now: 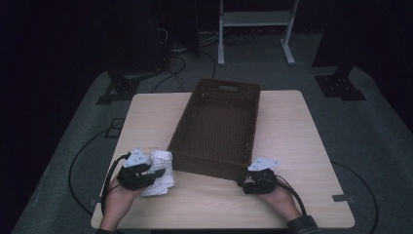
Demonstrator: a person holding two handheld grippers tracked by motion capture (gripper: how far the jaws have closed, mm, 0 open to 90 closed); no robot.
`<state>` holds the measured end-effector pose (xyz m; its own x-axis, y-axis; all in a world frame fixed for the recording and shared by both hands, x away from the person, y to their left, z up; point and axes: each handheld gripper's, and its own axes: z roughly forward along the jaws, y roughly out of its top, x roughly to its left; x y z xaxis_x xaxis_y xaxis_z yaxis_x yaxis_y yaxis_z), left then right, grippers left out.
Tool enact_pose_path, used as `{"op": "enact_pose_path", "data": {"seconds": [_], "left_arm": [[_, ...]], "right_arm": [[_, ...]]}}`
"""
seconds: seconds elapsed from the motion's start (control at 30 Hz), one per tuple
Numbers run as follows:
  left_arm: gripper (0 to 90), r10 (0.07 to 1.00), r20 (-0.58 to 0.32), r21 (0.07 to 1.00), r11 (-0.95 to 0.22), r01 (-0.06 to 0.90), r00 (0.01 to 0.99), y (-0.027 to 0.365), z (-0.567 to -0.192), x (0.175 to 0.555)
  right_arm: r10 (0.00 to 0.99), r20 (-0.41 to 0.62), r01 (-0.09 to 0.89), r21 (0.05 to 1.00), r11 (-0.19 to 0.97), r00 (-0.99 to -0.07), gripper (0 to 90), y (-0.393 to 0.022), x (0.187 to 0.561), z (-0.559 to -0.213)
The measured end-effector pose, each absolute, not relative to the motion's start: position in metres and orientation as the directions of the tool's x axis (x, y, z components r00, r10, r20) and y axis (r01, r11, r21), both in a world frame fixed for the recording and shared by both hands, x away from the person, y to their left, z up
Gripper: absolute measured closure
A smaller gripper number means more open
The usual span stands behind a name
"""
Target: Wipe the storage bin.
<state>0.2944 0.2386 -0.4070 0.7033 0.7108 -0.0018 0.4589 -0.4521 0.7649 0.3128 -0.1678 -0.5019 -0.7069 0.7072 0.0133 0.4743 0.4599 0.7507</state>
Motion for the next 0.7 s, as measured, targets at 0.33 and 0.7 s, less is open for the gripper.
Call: {"op": "enact_pose_path", "data": {"seconds": [0.33,0.7], "left_arm": [[67.6,0.694,0.023,0.792,-0.452,0.41,0.72,0.232,-0.384,0.302],[67.8,0.688,0.0,0.805,-0.431,0.408,0.725,0.224,-0.385,0.318]], "right_arm": [[0.708,0.013,0.474,0.751,0.46,-0.706,30.9,-0.168,0.313,-0.502],[0.708,0.013,0.474,0.751,0.459,-0.707,31.0,-0.168,0.313,-0.502]]}}
